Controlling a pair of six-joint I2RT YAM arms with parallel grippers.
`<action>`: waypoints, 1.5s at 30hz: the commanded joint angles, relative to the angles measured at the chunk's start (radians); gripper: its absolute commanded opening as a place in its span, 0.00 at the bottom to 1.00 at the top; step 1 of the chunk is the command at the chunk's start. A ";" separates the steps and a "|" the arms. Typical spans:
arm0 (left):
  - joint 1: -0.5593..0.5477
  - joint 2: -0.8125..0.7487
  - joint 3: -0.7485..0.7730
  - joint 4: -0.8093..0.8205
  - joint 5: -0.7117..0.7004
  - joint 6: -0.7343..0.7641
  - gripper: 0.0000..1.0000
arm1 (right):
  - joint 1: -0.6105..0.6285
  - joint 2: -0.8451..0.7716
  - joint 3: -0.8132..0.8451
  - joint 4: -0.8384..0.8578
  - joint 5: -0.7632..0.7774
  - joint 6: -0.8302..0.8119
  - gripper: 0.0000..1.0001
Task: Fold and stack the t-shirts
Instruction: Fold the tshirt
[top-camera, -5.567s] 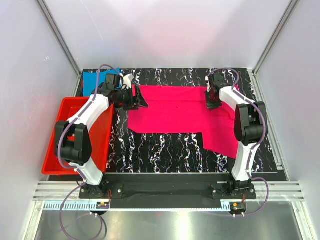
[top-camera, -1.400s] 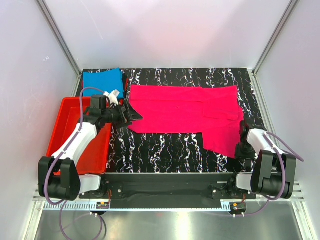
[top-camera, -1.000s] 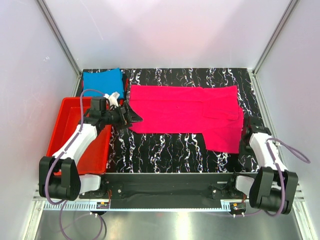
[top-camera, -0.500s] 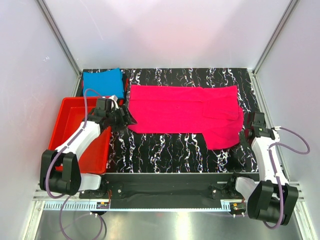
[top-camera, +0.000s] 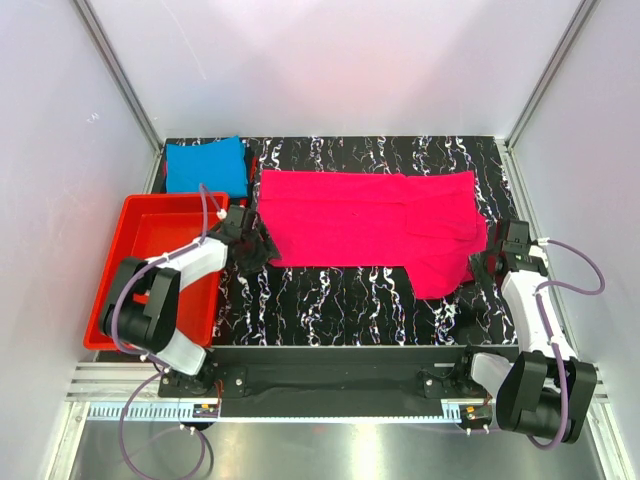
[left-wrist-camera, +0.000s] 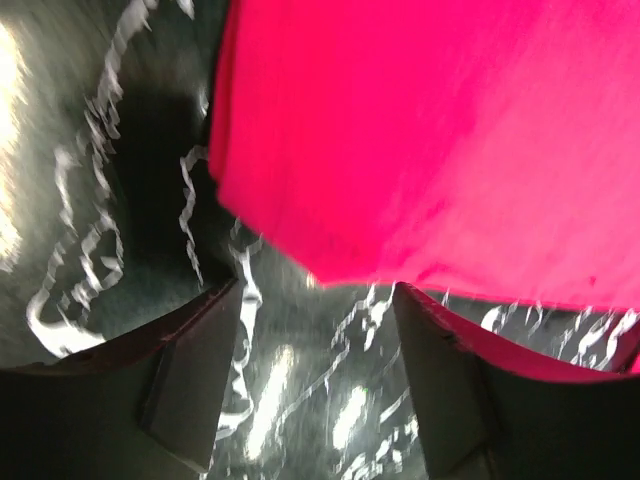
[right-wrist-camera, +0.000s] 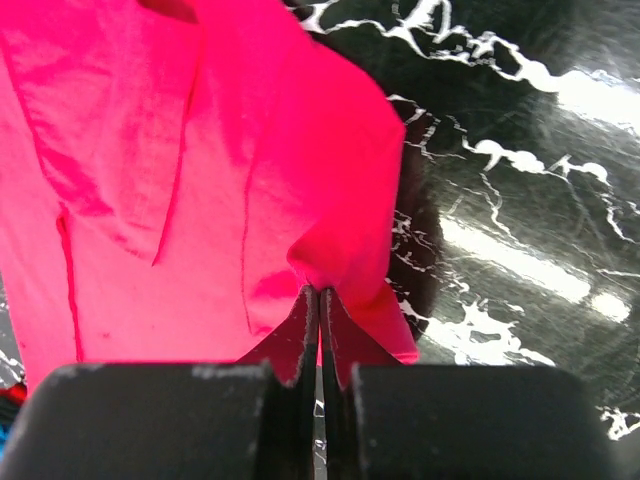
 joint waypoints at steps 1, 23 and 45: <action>0.000 0.048 0.033 0.055 -0.111 -0.026 0.66 | -0.002 -0.022 -0.001 0.060 -0.034 -0.041 0.00; 0.002 0.004 0.195 0.121 -0.087 0.092 0.69 | -0.002 -0.039 -0.013 0.110 -0.023 -0.058 0.00; -0.028 -0.045 -0.030 0.006 -0.157 0.084 0.00 | -0.002 -0.071 -0.027 0.116 -0.045 -0.074 0.00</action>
